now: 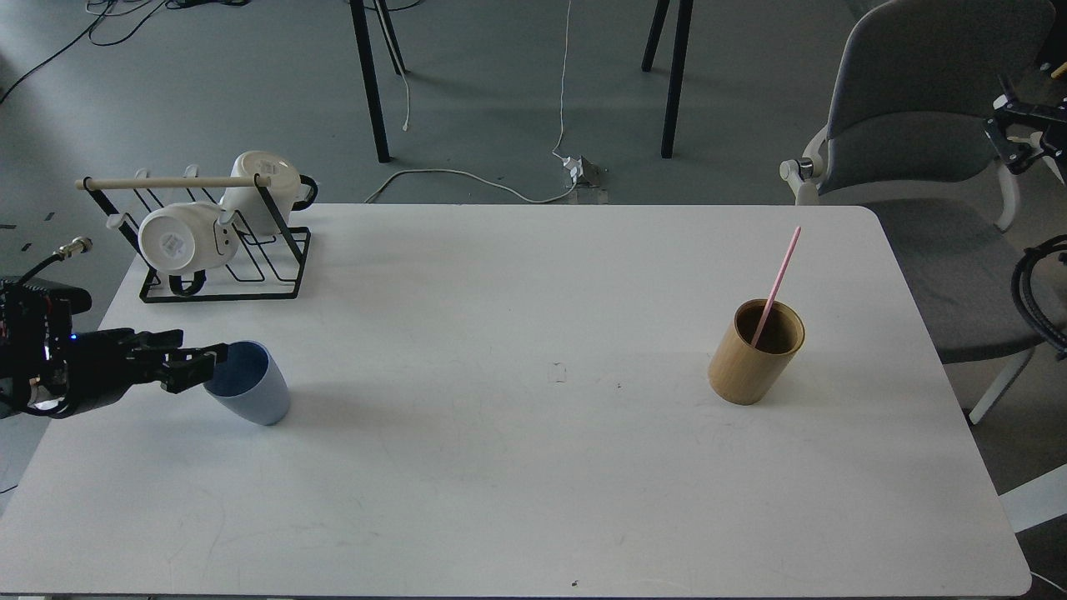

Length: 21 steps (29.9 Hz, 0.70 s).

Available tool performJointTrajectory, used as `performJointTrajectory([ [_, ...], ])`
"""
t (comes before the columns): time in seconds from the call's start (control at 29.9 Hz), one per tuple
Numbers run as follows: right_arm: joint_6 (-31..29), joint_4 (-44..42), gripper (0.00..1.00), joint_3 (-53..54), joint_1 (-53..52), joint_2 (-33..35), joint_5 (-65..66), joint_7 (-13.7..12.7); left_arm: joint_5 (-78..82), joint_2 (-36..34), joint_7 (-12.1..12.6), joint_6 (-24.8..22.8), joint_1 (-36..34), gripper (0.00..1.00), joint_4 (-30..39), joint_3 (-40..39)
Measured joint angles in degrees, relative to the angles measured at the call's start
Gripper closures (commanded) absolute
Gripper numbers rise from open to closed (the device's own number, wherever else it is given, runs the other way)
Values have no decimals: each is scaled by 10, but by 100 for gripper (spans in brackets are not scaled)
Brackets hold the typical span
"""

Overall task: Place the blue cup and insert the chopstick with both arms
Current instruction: 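Grasp the blue cup with the left gripper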

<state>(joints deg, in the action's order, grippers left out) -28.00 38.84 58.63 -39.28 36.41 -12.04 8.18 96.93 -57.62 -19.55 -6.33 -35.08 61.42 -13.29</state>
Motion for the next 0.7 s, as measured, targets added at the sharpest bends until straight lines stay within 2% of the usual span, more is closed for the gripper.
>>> performJointTrajectory([
  [0.23,0,0,1,0,0,0,0,0,-1,22,-5,-1,2,57,-16,1],
  [0.37,0,0,1,0,0,1,0,0,-5,36,-13,-5,2,76,-30,1],
  [0.47,0,0,1,0,0,1,0,0,-6,39,-16,-12,2,81,-35,1],
  [0.57,0,-1,1,-1,1,1,0,0,-4,39,-19,-21,2,94,-36,1],
  [0.7,0,-1,1,-1,2,0,0,0,-2,37,-29,-24,2,99,-36,1],
])
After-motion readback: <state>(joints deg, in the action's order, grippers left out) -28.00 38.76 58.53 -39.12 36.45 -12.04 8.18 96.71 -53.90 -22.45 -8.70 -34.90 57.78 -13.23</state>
